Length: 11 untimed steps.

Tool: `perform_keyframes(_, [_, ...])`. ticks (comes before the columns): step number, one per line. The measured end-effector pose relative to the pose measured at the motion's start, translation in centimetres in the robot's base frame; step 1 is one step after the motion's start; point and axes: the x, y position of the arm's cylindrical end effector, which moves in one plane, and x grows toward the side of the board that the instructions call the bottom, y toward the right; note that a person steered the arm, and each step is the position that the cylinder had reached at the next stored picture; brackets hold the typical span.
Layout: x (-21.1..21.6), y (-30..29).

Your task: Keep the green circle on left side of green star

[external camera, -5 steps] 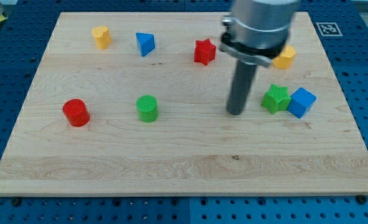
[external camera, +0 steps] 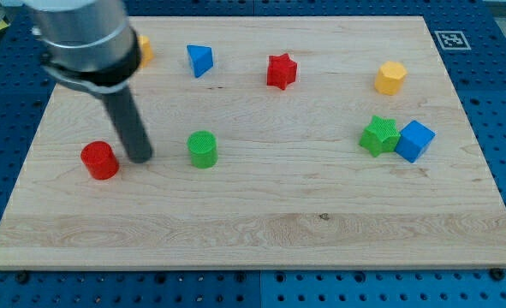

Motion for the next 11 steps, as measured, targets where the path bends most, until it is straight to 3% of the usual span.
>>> perform_keyframes(2, [-5.6, 15.0])
perform_keyframes(3, [-4.8, 11.2])
perform_keyframes(4, [-1.3, 6.2])
perform_keyframes(5, [1.6, 8.1])
perform_keyframes(6, [0.7, 17.0])
perform_keyframes(7, [-0.7, 21.4])
perform_keyframes(9, [-0.6, 10.7])
perform_keyframes(10, [-3.0, 7.8])
perform_keyframes(11, [-6.0, 12.7])
